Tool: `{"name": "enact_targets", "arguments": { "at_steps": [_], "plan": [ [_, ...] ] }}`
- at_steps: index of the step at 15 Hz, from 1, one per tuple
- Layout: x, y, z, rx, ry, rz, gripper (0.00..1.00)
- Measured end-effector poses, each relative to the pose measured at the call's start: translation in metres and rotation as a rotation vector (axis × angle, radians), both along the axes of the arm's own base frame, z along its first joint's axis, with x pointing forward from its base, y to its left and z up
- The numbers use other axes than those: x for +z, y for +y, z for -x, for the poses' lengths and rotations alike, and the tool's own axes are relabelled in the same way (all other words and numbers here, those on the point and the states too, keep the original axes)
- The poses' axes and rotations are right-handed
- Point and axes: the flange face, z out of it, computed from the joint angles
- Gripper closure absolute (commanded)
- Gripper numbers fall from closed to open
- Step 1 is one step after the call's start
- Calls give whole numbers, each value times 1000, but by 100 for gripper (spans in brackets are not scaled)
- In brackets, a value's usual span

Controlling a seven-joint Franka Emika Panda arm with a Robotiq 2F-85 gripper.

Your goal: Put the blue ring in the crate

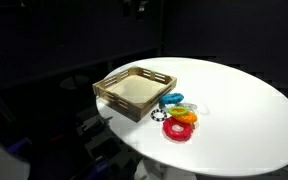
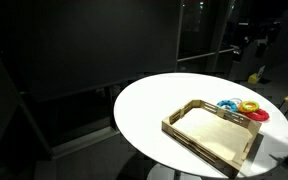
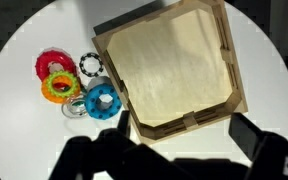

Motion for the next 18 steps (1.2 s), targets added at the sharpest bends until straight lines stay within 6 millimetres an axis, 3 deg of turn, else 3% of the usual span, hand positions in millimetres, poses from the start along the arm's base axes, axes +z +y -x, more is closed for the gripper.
{"name": "enact_targets", "arguments": {
  "at_steps": [10,16,18],
  "plan": [
    [-67,-83,-45,-131,46,21,0],
    [-110,-107,-57,-134,59,89,0],
    [-115,-107,-57,-134,69,90,0]
  ]
}}
